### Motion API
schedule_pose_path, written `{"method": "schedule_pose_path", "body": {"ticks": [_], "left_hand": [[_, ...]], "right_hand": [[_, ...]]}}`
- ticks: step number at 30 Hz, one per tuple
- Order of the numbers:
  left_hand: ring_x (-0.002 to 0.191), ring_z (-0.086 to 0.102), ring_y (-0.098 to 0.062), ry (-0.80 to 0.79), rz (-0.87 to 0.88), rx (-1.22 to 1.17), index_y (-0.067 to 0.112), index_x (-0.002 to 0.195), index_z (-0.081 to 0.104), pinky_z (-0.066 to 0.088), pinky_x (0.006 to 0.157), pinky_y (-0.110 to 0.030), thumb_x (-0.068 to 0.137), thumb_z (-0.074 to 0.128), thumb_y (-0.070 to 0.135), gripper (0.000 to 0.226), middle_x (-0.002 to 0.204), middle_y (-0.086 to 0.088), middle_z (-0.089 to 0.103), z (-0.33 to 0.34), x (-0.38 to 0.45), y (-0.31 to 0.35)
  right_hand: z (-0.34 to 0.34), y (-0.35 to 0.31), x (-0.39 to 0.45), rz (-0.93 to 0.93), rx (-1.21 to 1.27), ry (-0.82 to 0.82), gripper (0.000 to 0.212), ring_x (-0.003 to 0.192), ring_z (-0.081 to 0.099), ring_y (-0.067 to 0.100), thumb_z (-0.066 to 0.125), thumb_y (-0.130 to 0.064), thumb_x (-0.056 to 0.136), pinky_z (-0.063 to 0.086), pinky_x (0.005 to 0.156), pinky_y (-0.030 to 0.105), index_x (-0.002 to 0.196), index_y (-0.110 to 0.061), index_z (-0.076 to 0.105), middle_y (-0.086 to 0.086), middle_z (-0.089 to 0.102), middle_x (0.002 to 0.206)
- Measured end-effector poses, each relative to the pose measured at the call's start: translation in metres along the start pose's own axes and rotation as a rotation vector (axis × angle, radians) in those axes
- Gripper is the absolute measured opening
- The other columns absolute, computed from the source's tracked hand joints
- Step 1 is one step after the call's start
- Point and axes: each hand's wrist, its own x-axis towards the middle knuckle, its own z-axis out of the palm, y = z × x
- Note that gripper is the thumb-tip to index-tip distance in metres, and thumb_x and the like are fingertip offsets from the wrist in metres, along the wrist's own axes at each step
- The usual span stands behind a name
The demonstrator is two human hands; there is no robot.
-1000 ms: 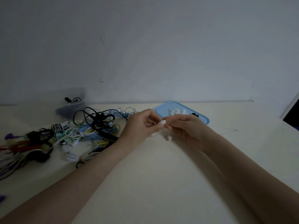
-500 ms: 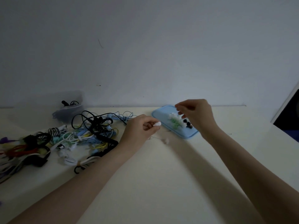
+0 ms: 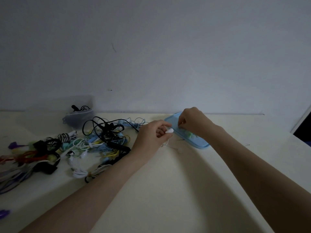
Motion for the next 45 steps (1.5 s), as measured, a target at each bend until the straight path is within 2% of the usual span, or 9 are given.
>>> {"method": "schedule_pose_path", "body": {"ticks": [8, 11, 15, 20, 29, 32, 36, 41, 45], "left_hand": [[0.069, 0.055, 0.001, -0.007, 0.076, 0.057, 0.011, 0.087, 0.071, 0.046, 0.064, -0.011, 0.081, 0.068, 0.008, 0.007, 0.078, 0.008, 0.056, 0.000, -0.001, -0.003], [0.080, 0.054, 0.000, -0.125, 0.139, 0.072, 0.018, 0.082, 0.065, 0.044, 0.066, -0.012, 0.084, 0.064, 0.010, 0.009, 0.087, 0.006, 0.056, -0.003, -0.005, 0.002], [0.084, 0.058, -0.002, -0.319, 0.191, 0.156, 0.023, 0.082, 0.064, 0.049, 0.079, -0.030, 0.078, 0.065, 0.017, 0.008, 0.086, 0.011, 0.063, -0.005, -0.010, 0.004], [0.084, 0.059, -0.008, -0.402, 0.223, 0.227, 0.031, 0.078, 0.063, 0.049, 0.077, -0.033, 0.070, 0.051, 0.038, 0.016, 0.080, 0.015, 0.065, -0.006, -0.011, 0.007], [0.076, 0.052, 0.004, -0.473, 0.286, 0.266, 0.017, 0.096, 0.071, 0.036, 0.069, -0.005, 0.080, 0.062, 0.017, 0.018, 0.081, 0.020, 0.063, -0.005, -0.011, 0.006], [0.067, 0.051, -0.010, -0.408, 0.175, 0.122, 0.020, 0.083, 0.072, 0.039, 0.065, -0.016, 0.081, 0.068, 0.014, 0.008, 0.080, 0.012, 0.069, -0.007, -0.010, 0.008], [0.054, 0.048, -0.002, -0.178, -0.033, -0.145, 0.018, 0.076, 0.067, 0.039, 0.055, -0.016, 0.085, 0.065, 0.010, 0.011, 0.076, 0.003, 0.069, -0.010, -0.002, 0.006], [0.076, 0.059, -0.013, -0.027, -0.149, -0.249, 0.023, 0.083, 0.066, 0.050, 0.079, -0.036, 0.084, 0.065, 0.008, 0.016, 0.083, -0.002, 0.067, -0.010, 0.004, 0.000], [0.076, 0.060, -0.010, -0.066, -0.112, -0.155, 0.021, 0.093, 0.068, 0.049, 0.078, -0.032, 0.085, 0.064, 0.015, 0.010, 0.084, 0.003, 0.067, -0.010, 0.003, -0.001]], "right_hand": [[0.003, 0.007, -0.005, 0.080, 0.180, 0.177, 0.013, 0.079, 0.063, 0.031, 0.057, 0.003, 0.078, 0.047, 0.064, 0.033, 0.081, 0.005, 0.069, 0.019, 0.069, 0.086], [-0.008, 0.008, -0.022, 0.039, 0.310, 0.256, 0.006, 0.064, 0.058, 0.015, 0.065, -0.003, 0.080, 0.044, 0.053, 0.012, 0.080, -0.002, 0.070, 0.006, 0.067, 0.076], [-0.012, 0.003, -0.051, 0.011, 0.461, 0.129, 0.005, 0.055, 0.050, 0.001, 0.076, -0.012, 0.072, 0.037, 0.050, 0.004, 0.076, -0.010, 0.073, -0.010, 0.057, 0.060], [0.005, 0.001, -0.060, 0.001, 0.511, 0.047, 0.014, 0.053, 0.051, -0.014, 0.074, -0.008, 0.071, 0.037, 0.052, 0.005, 0.067, -0.018, 0.066, -0.016, 0.056, 0.059], [0.009, 0.006, -0.067, 0.061, 1.068, 0.086, 0.018, 0.054, 0.062, 0.009, 0.069, 0.005, 0.077, 0.051, 0.061, 0.016, 0.067, -0.009, 0.065, -0.001, 0.065, 0.059], [0.012, 0.007, -0.067, 0.080, 1.196, 0.116, 0.013, 0.059, 0.064, 0.012, 0.069, 0.004, 0.077, 0.055, 0.068, 0.018, 0.072, -0.007, 0.067, 0.001, 0.067, 0.062], [0.015, 0.003, -0.068, 0.085, 1.363, 0.132, 0.011, 0.061, 0.064, 0.012, 0.064, 0.005, 0.081, 0.056, 0.072, 0.019, 0.076, -0.004, 0.067, 0.003, 0.069, 0.063], [0.020, -0.005, -0.068, 0.106, 1.504, 0.094, 0.010, 0.065, 0.066, 0.013, 0.061, 0.003, 0.084, 0.054, 0.066, 0.018, 0.081, -0.003, 0.068, 0.005, 0.069, 0.068], [0.021, -0.008, -0.069, 0.112, 1.640, 0.045, 0.010, 0.071, 0.069, 0.016, 0.061, 0.002, 0.084, 0.054, 0.066, 0.020, 0.082, -0.004, 0.068, 0.005, 0.070, 0.075]]}}
